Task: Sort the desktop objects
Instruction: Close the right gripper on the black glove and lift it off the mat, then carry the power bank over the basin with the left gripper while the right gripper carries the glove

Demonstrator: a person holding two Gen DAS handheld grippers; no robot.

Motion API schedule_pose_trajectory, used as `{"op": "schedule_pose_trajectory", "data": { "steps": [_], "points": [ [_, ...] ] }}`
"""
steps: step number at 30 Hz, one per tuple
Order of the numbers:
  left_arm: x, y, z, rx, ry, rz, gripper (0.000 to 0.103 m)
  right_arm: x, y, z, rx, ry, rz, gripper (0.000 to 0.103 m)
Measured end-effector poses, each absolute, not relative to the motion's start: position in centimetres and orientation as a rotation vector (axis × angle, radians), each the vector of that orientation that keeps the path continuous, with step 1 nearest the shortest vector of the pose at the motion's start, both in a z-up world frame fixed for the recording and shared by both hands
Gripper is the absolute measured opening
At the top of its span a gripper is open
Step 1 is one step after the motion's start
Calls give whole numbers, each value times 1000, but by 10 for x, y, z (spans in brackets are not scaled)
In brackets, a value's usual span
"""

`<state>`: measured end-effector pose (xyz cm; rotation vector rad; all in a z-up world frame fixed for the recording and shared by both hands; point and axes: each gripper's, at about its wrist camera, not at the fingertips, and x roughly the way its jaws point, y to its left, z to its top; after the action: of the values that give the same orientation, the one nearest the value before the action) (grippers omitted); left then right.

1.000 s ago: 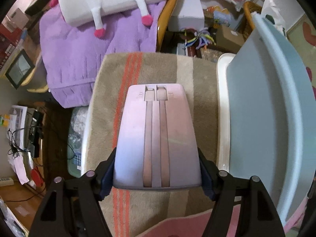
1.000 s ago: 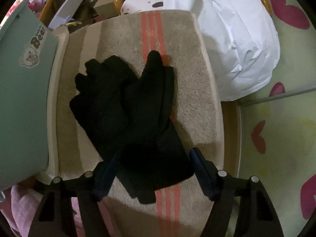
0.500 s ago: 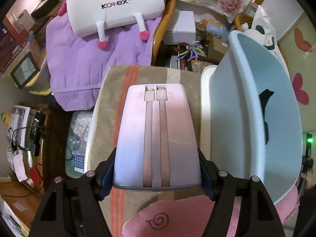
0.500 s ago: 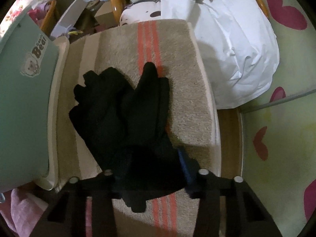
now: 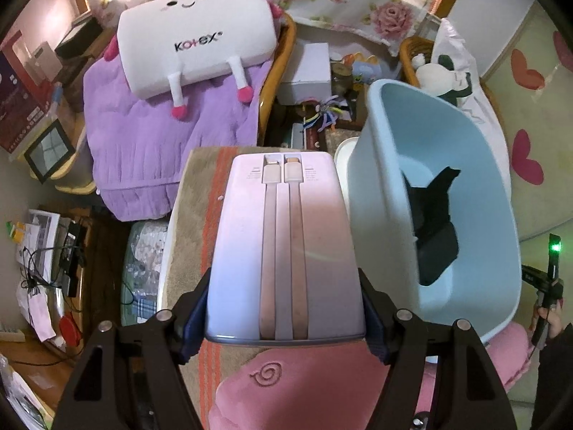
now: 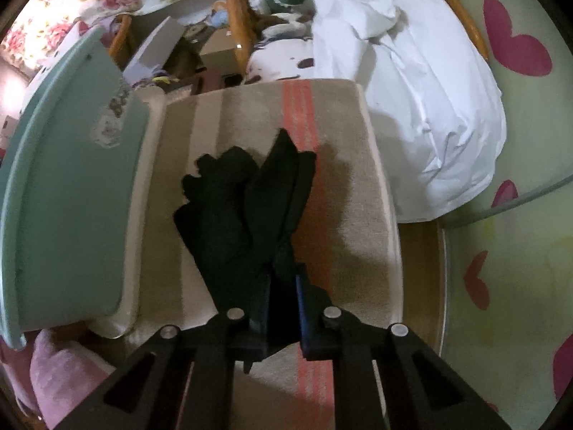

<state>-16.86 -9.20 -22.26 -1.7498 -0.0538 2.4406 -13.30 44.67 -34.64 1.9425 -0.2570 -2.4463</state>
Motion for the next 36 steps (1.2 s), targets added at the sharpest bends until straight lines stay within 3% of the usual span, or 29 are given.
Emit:
{"op": "schedule_pose_trajectory", "data": {
  "steps": [13, 24, 36],
  "points": [
    [-140, -81, -161, -1622, -65, 2468, 75, -117, 437, -277, 1950, -195, -2635, 11],
    [-109, -71, -111, -1537, -83, 2493, 75, -83, 422, -183, 1783, -120, -2792, 11],
    [-83, -51, -82, -1479, -38, 2518, 75, -48, 400, -121, 1654, -73, -2845, 11]
  ]
}}
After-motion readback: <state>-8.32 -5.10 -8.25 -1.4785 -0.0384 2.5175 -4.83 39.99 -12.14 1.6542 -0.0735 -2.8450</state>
